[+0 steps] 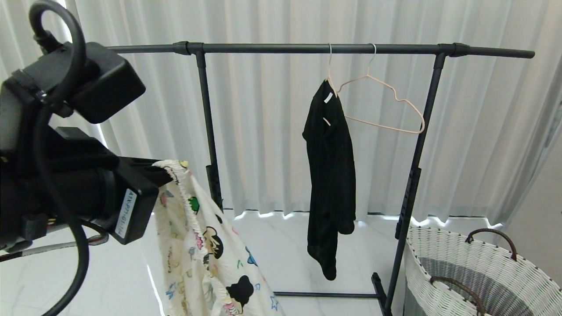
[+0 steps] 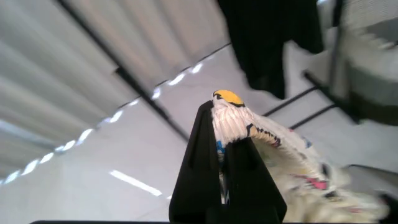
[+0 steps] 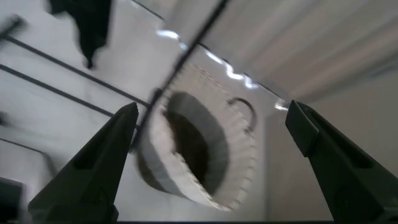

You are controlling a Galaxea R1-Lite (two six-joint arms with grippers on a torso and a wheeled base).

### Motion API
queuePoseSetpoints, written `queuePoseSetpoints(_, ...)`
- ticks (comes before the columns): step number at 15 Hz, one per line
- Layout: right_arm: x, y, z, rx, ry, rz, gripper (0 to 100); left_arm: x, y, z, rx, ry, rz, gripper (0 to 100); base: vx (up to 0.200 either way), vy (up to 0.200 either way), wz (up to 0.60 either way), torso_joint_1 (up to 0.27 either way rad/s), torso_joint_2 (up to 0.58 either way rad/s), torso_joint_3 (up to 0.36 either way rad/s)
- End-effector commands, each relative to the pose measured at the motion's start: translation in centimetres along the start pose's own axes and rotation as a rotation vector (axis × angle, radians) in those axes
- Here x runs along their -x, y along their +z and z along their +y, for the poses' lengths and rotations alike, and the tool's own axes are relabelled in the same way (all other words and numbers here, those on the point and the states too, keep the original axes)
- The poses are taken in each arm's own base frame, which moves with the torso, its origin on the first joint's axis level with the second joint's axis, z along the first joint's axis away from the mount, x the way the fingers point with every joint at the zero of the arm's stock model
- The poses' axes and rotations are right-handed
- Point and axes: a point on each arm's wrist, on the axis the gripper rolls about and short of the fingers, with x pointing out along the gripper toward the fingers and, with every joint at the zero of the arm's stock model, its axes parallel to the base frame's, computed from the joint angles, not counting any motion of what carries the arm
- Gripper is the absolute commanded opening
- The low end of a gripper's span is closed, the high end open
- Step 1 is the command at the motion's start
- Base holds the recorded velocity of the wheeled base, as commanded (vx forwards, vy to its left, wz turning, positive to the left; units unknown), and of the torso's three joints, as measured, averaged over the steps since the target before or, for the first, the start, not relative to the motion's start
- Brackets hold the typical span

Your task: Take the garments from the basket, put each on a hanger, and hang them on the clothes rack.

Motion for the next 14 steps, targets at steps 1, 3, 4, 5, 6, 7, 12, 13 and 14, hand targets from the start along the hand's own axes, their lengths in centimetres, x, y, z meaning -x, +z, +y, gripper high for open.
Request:
queuePoseSetpoints(1, 0.7, -1.5, -0.2, 0.013, -0.05, 0.025, 100, 0.6, -0.9, 1.2, -0.006, 0.061, 0.014, 0, 0.0, 0.0, 0.0, 0.0, 0.0, 0.0)
queuePoseSetpoints(3, 0.3, -2.6, 0.2, 0.015, -0.053, 0.058, 100, 0.7, -1.5, 1.2, -0.006, 0.065, 0.027, 0, 0.0, 0.0, 0.0, 0.0, 0.0, 0.0)
queuePoseSetpoints(4, -0.2, -3.1, 0.5, 0.002, -0.068, 0.054, 100, 1.0, -2.3, 1.1, -0.01, 0.064, 0.037, 0, 0.0, 0.0, 0.0, 0.0, 0.0, 0.0)
queuePoseSetpoints(5, -1.0, -3.3, 0.7, -0.019, -0.085, 0.03, 100, 1.3, -2.9, 1.1, -0.011, 0.063, 0.041, 0, 0.0, 0.0, 0.0, 0.0, 0.0, 0.0)
queuePoseSetpoints(6, -1.8, -3.5, 0.8, -0.049, -0.112, -0.007, 100, 1.6, -3.5, 1.0, -0.013, 0.061, 0.047, 0, 0.0, 0.0, 0.0, 0.0, 0.0, 0.0)
queuePoseSetpoints(7, -2.4, -3.7, 0.9, -0.065, -0.13, -0.03, 100, 2.0, -3.9, 1.0, -0.013, 0.063, 0.043, 0, 0.0, 0.0, 0.0, 0.0, 0.0, 0.0)
queuePoseSetpoints(12, -3.0, -4.0, 0.9, -0.074, -0.136, -0.026, 100, 2.4, -4.3, 1.0, -0.022, 0.063, 0.04, 0, 0.0, 0.0, 0.0, 0.014, -0.04, -0.028)
queuePoseSetpoints(13, -3.0, -4.0, 0.9, -0.075, -0.134, -0.027, 100, 2.3, -4.3, 1.0, -0.023, 0.062, 0.043, 0, 0.0, 0.0, 0.0, 0.119, -0.32, -0.212)
queuePoseSetpoints(14, -3.0, -4.0, 0.9, -0.076, -0.137, -0.026, 100, 2.3, -4.3, 1.0, -0.023, 0.062, 0.043, 0, 0.0, 0.0, 0.0, 0.129, -0.38, -0.237)
